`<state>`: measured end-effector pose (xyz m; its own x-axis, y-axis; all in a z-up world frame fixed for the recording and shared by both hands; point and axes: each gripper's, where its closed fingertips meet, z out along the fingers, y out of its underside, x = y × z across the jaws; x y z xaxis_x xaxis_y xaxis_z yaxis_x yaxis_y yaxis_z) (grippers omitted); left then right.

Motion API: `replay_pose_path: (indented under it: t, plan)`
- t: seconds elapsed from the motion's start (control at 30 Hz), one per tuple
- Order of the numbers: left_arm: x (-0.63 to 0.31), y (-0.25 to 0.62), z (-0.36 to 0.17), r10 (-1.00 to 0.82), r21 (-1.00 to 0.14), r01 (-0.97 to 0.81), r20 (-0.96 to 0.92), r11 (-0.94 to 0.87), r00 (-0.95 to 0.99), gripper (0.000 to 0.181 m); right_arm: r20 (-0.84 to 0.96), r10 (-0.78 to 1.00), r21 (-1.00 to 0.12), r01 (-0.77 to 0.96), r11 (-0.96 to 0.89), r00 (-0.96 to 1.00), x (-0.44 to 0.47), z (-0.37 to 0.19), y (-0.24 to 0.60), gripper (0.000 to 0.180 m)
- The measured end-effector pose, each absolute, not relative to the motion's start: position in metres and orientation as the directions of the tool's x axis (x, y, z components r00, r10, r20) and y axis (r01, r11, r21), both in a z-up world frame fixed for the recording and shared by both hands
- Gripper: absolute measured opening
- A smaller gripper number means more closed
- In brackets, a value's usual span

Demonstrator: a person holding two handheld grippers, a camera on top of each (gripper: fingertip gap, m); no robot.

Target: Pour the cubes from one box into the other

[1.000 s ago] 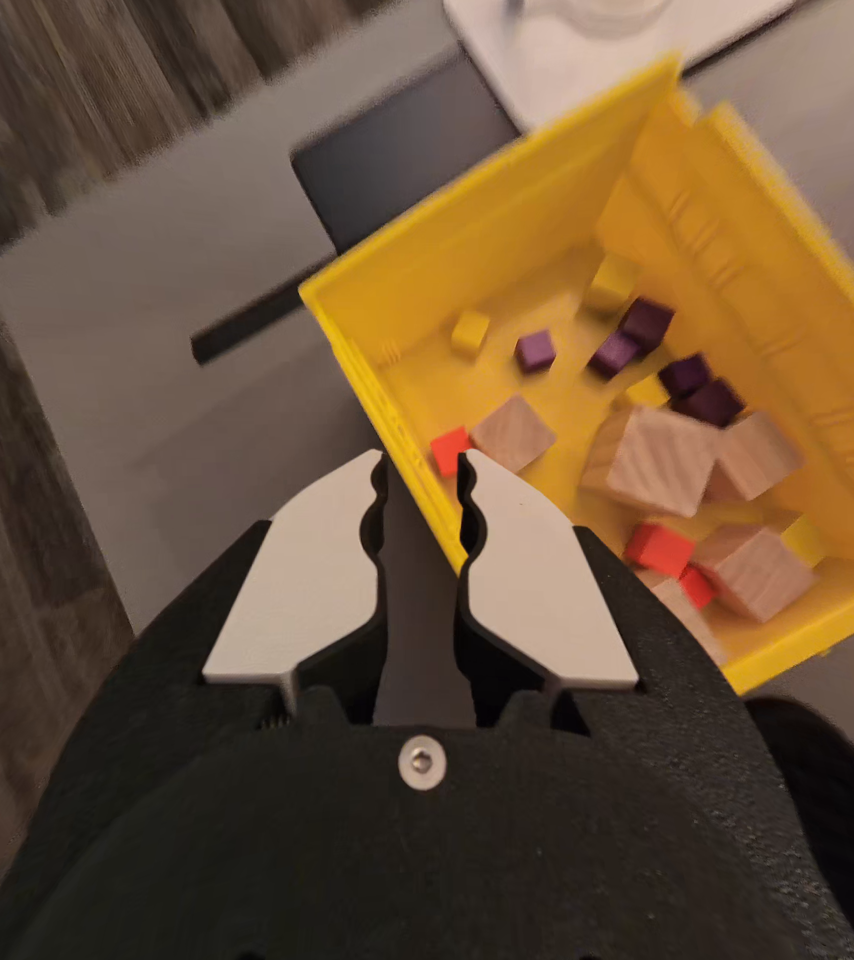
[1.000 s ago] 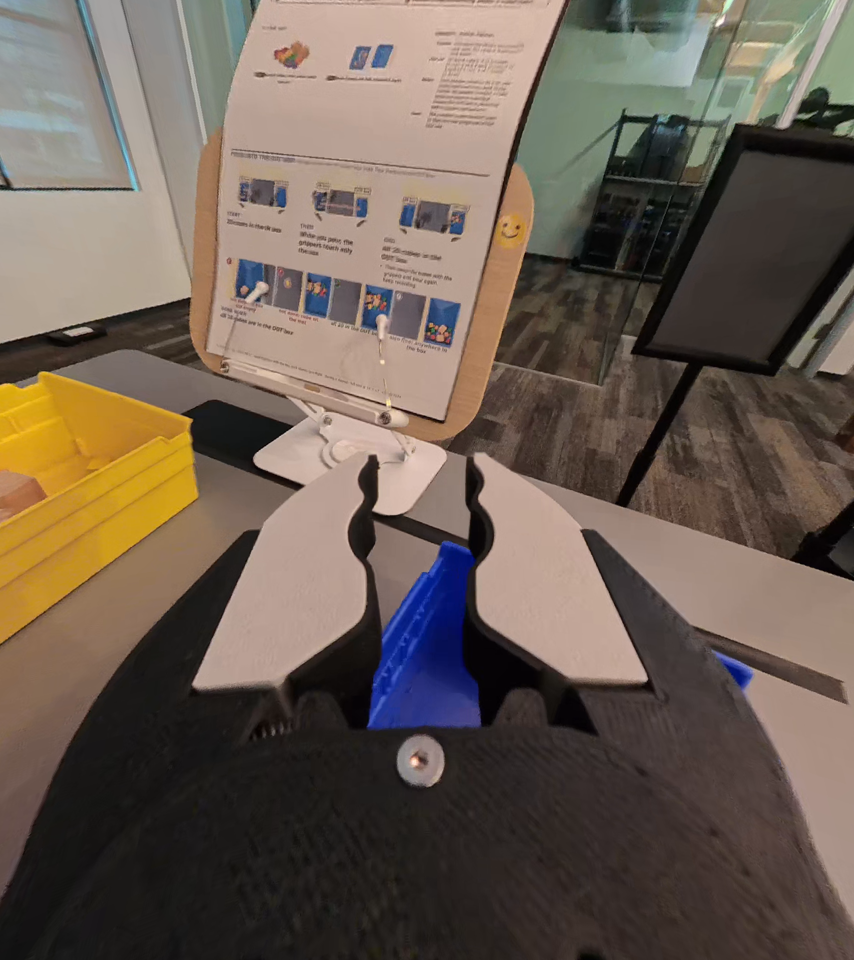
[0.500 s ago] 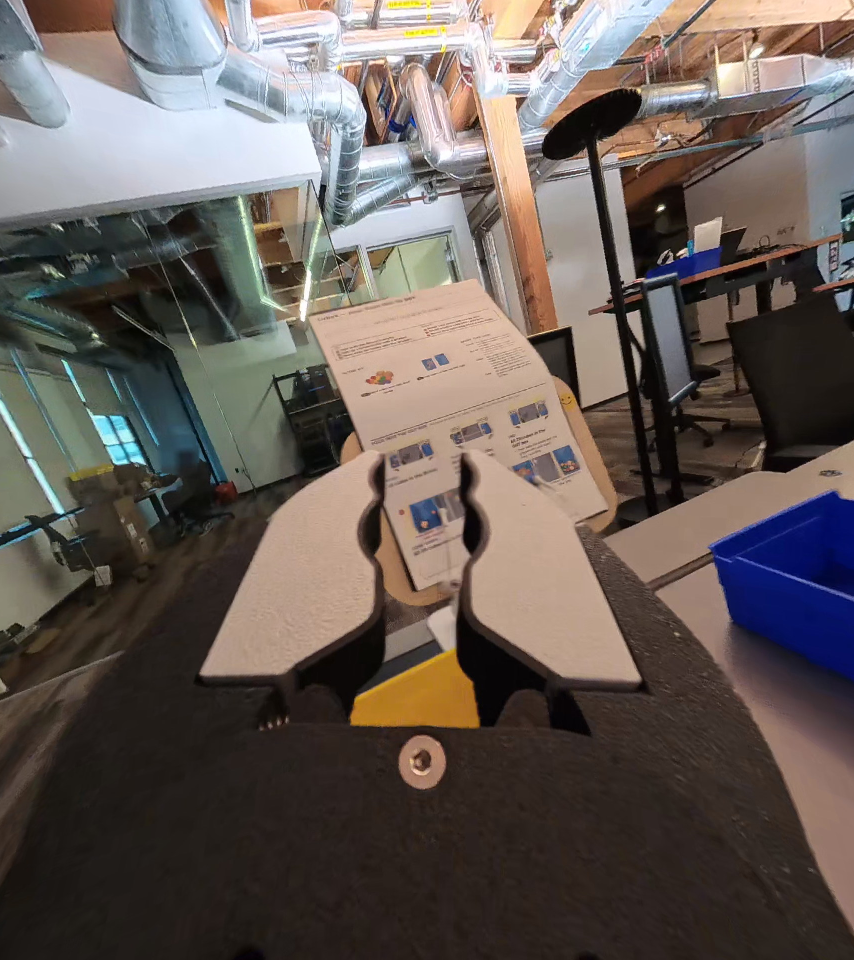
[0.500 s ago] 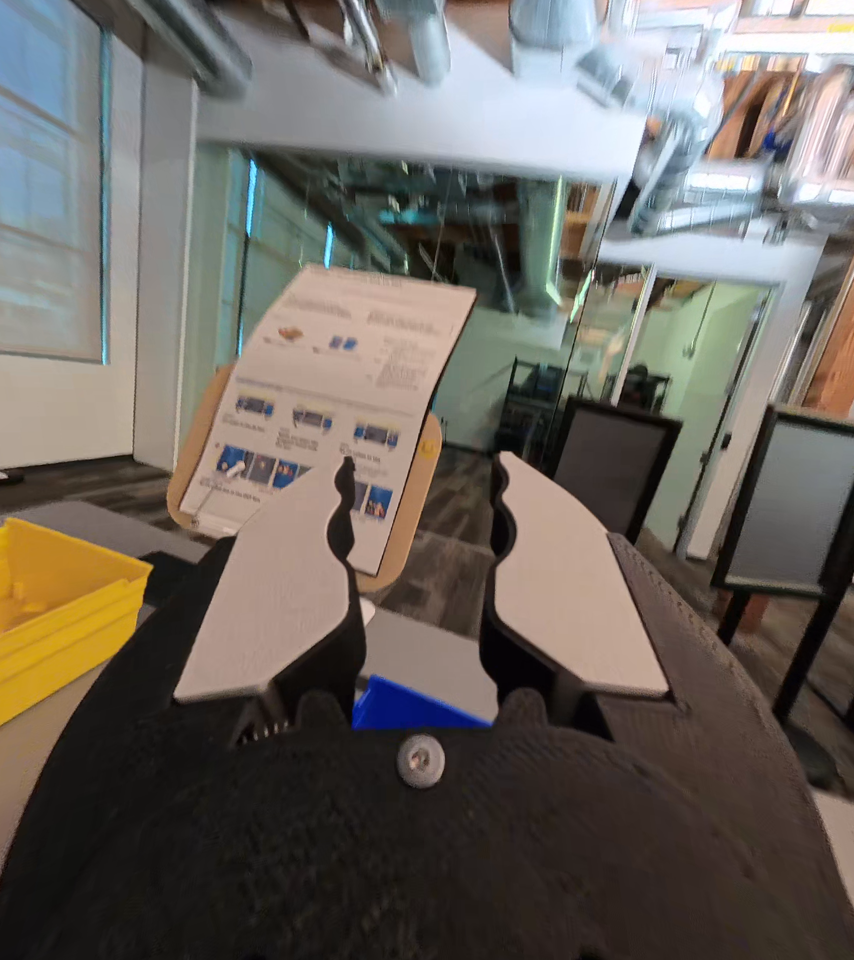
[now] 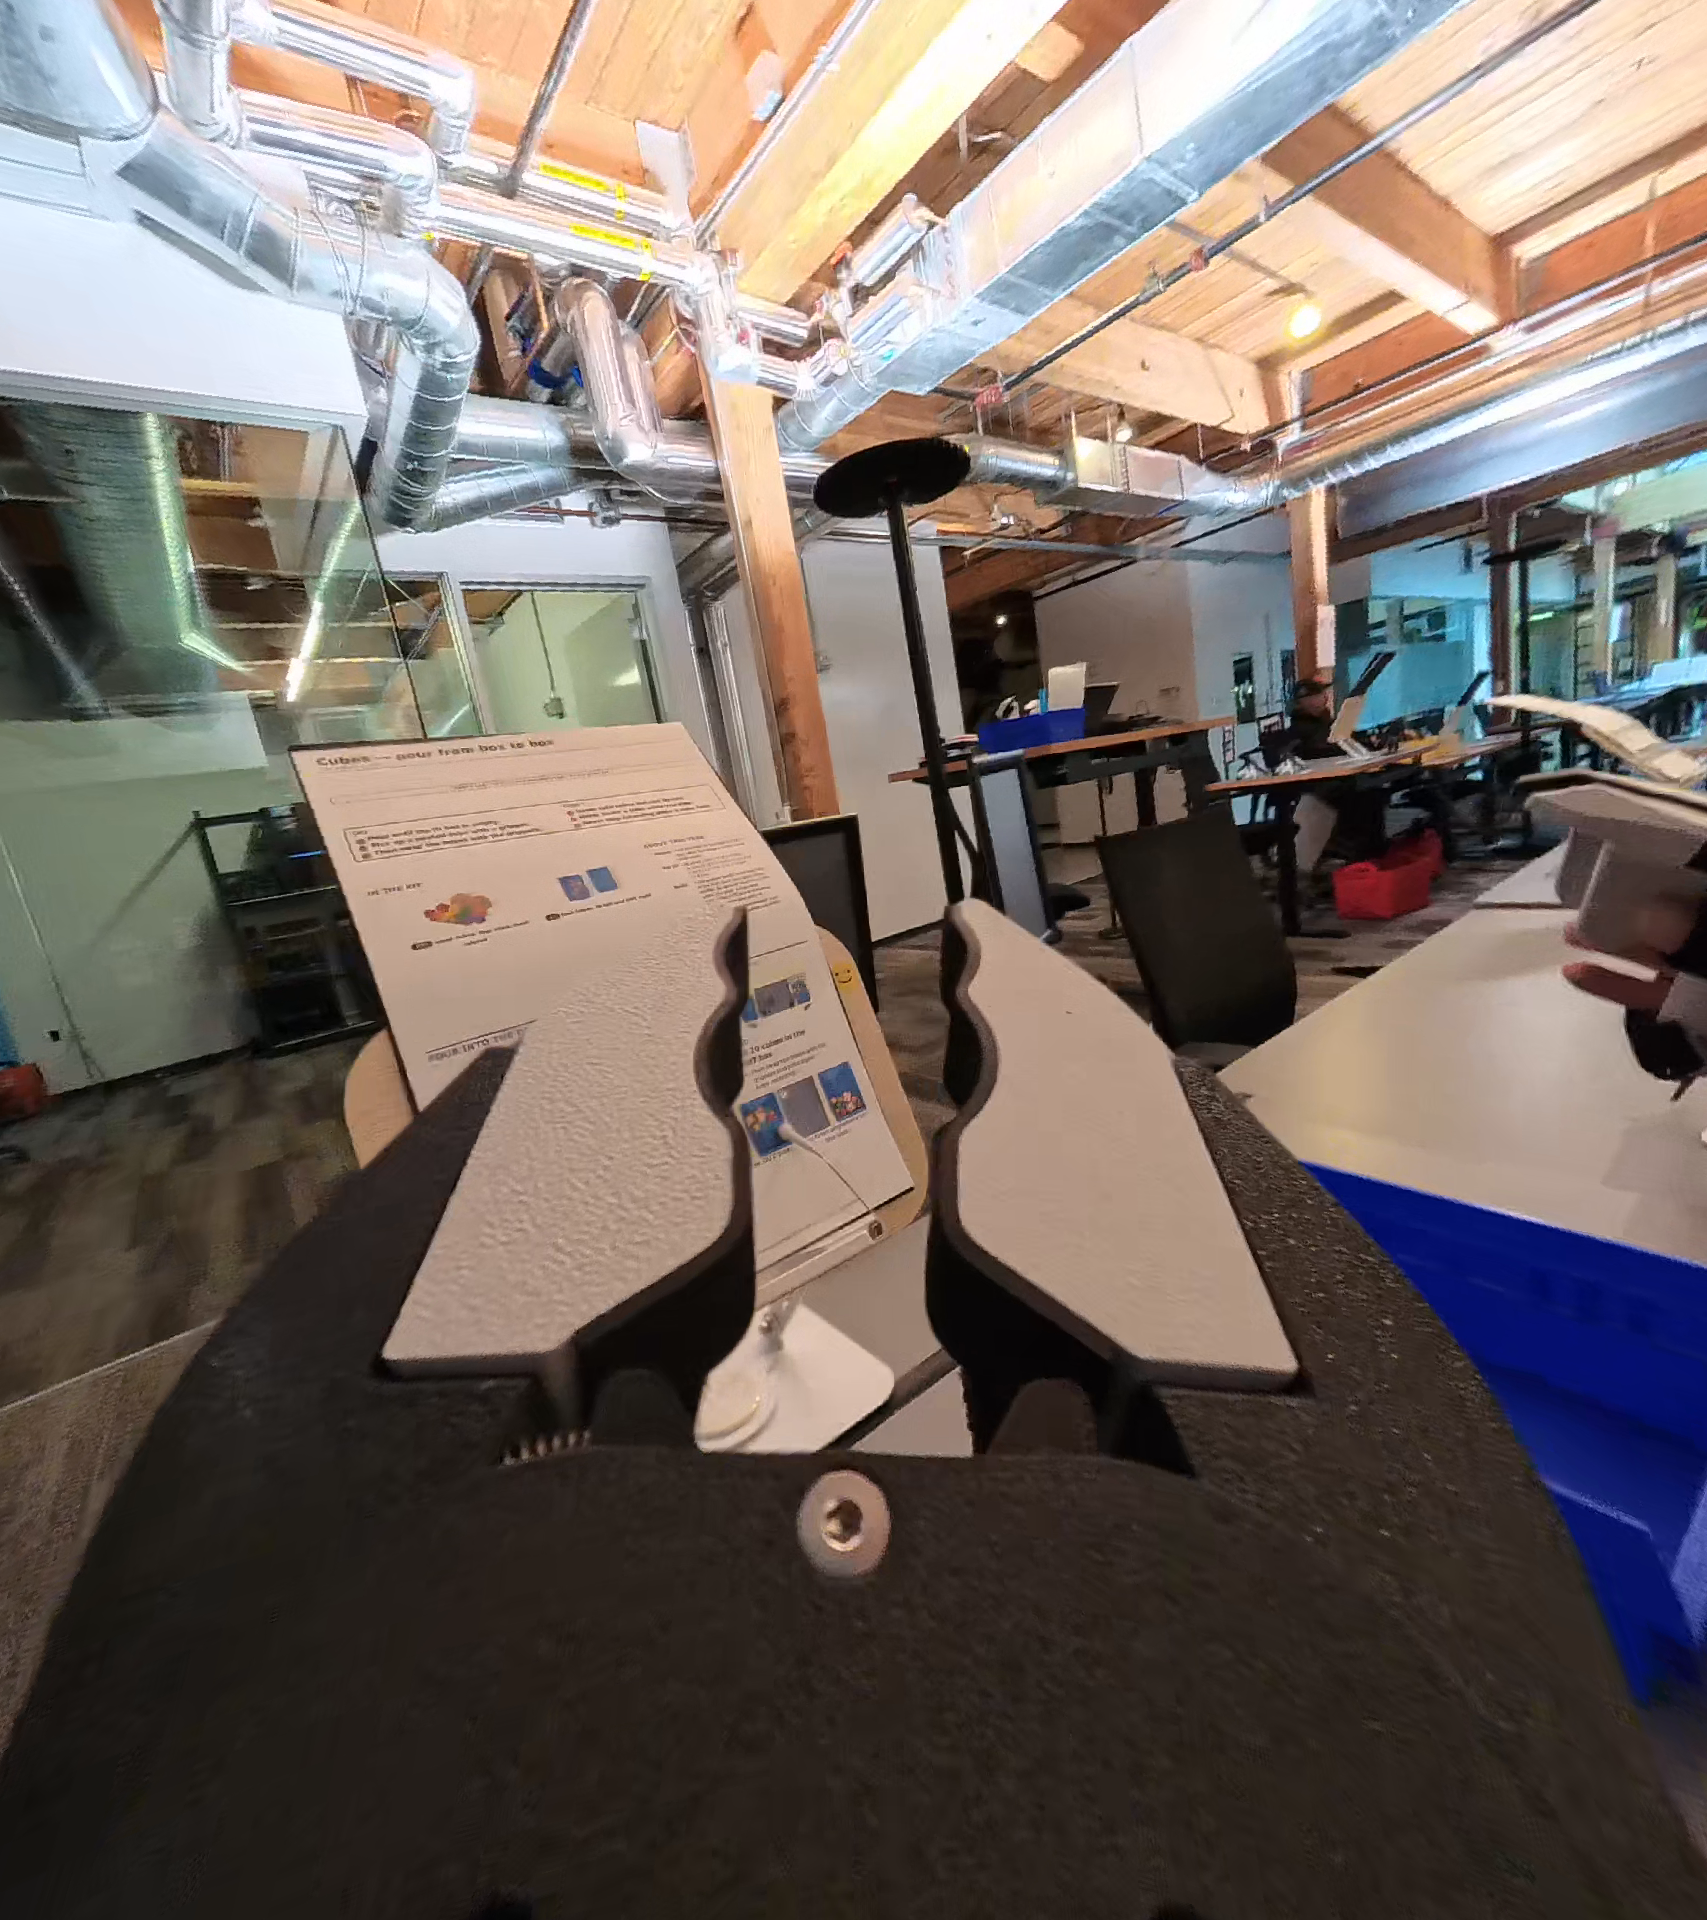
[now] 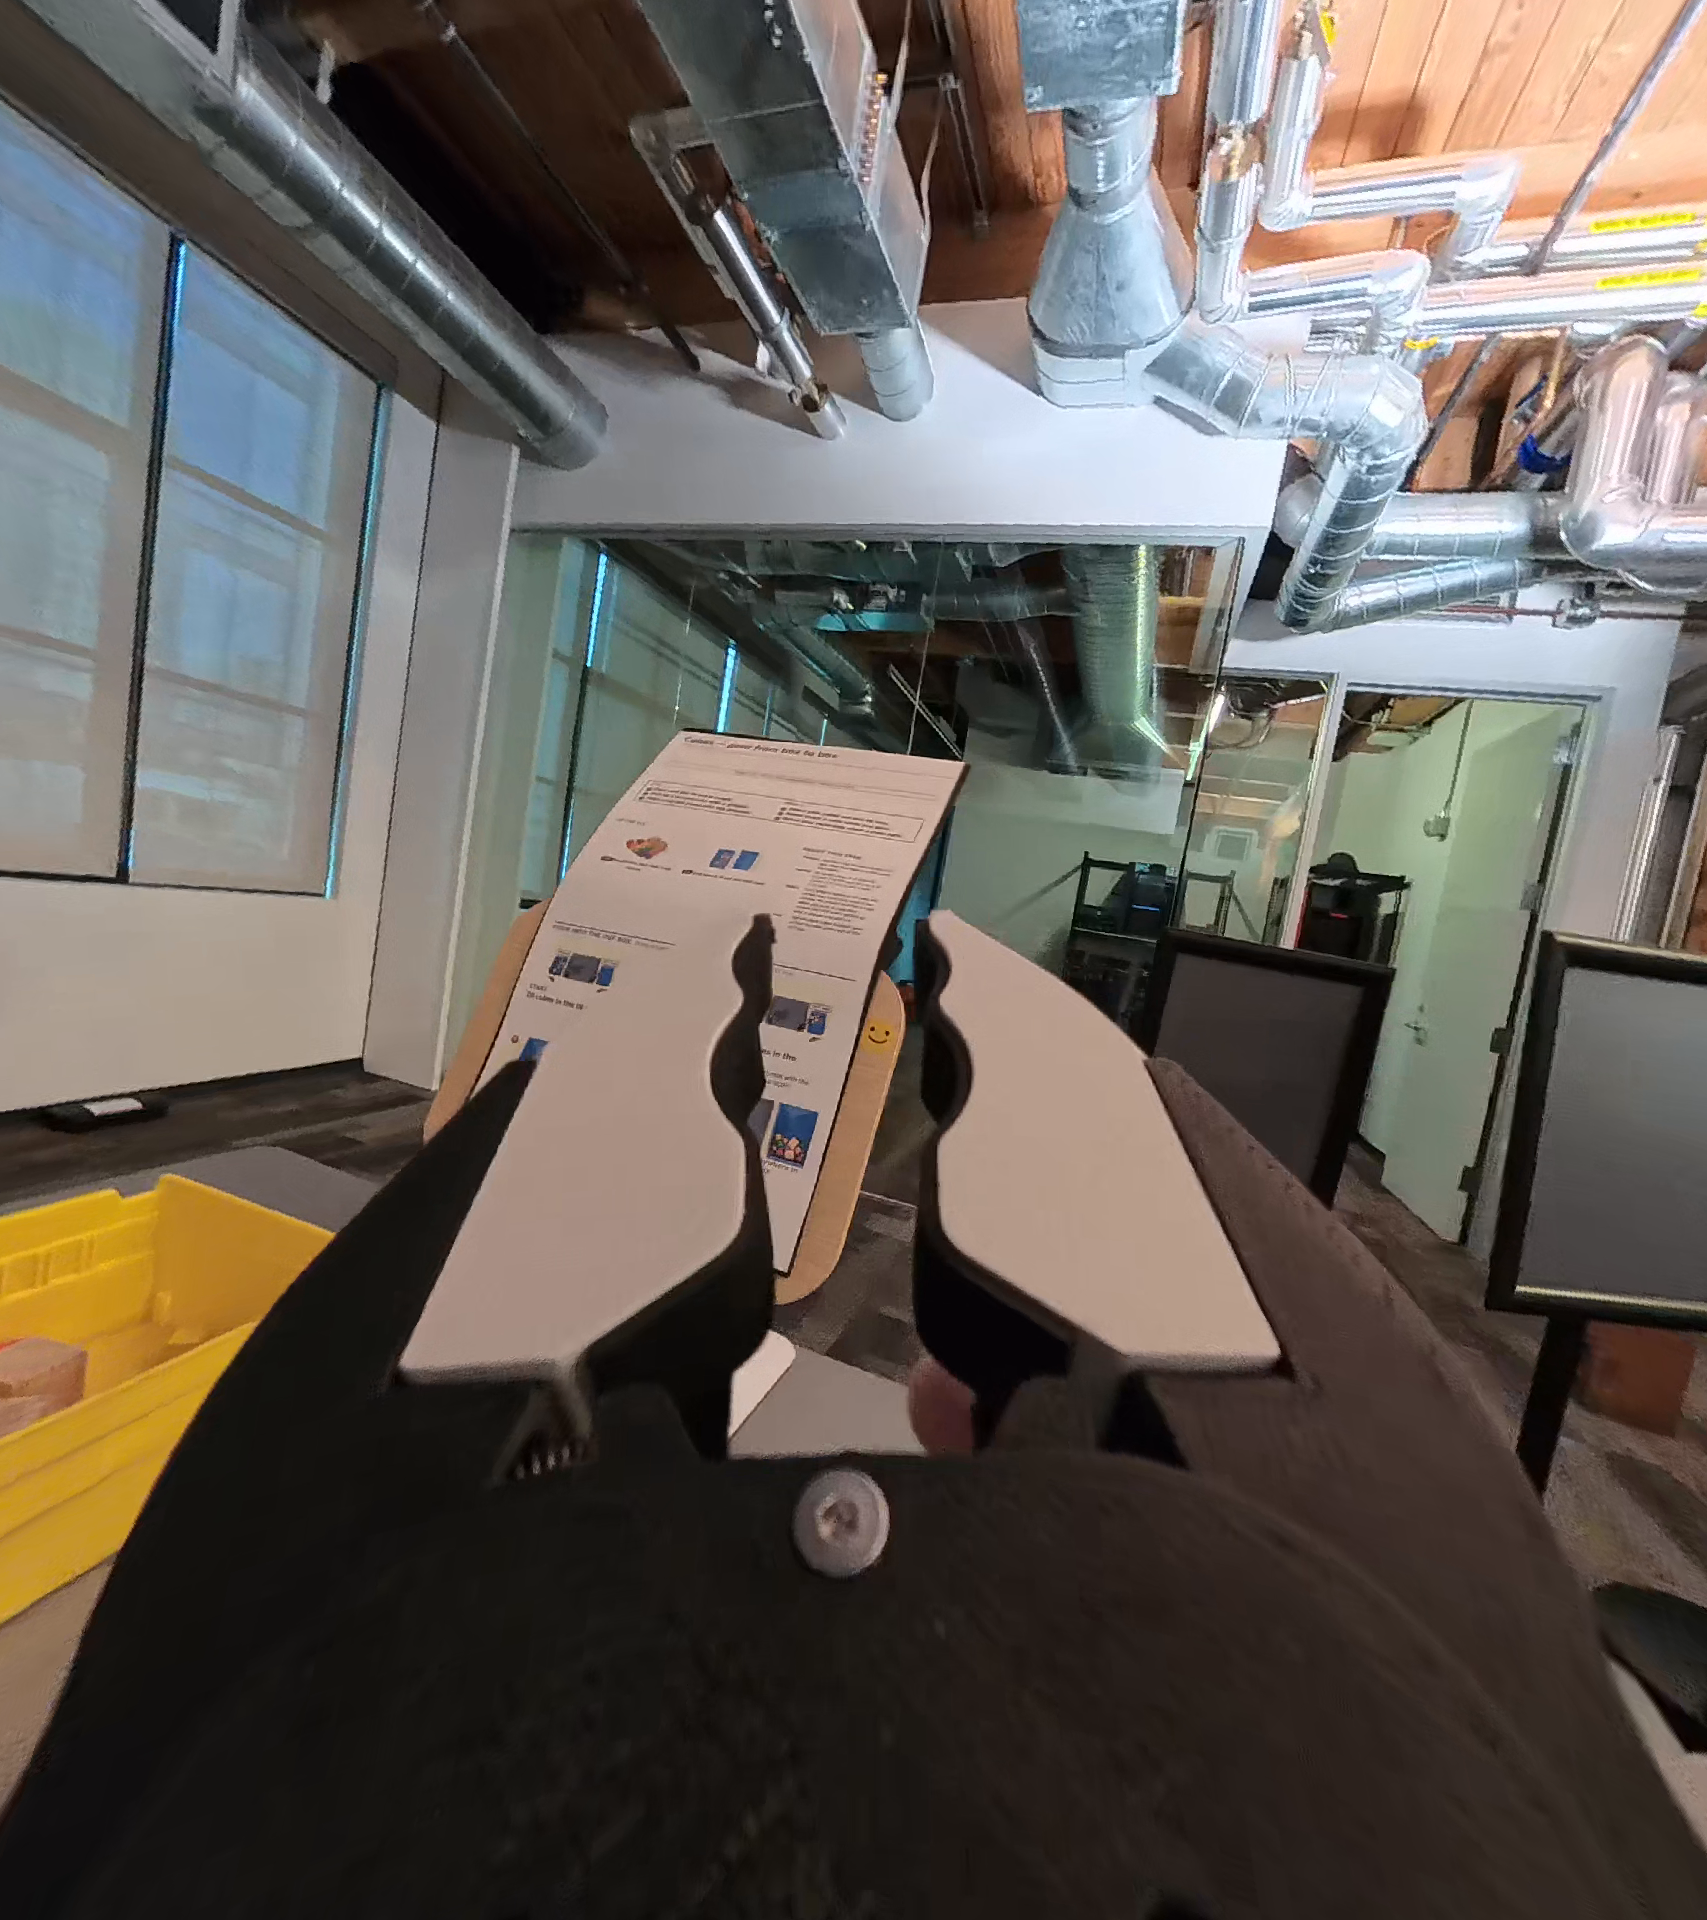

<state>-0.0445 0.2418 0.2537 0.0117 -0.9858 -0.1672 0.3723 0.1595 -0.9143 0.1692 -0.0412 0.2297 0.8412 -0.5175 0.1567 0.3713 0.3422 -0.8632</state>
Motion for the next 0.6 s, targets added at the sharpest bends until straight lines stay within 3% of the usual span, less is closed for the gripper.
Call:
replay_pose_path:
  t: [0.2, 0.33, 0.5, 0.6]
  plan:
    - [-0.056, 0.259, 0.235, -0.997, -0.913, 0.403, -0.079, 0.063, -0.023, 0.025, 0.111, -0.525, -0.890, 0.319, 0.326, 0.844, 0.186, 0.221, -0.045, 0.031]
    - [-0.050, 0.284, 0.214, -0.991, -0.941, 0.312, -0.113, 0.128, 0.067, 0.021, 0.188, -0.515, -0.901, 0.356, 0.248, 0.836, 0.188, 0.209, -0.036, 0.018]
    - [-0.050, 0.292, 0.214, -0.987, -0.937, 0.311, -0.139, 0.158, 0.083, 0.021, 0.295, -0.466, -0.876, 0.431, 0.218, 0.834, 0.177, 0.202, -0.017, 0.020]
    - [-0.052, 0.287, 0.216, -0.990, -0.935, 0.326, -0.136, 0.142, 0.040, 0.017, 0.242, -0.381, -0.896, 0.356, 0.264, 0.892, 0.173, 0.199, -0.008, 0.023]
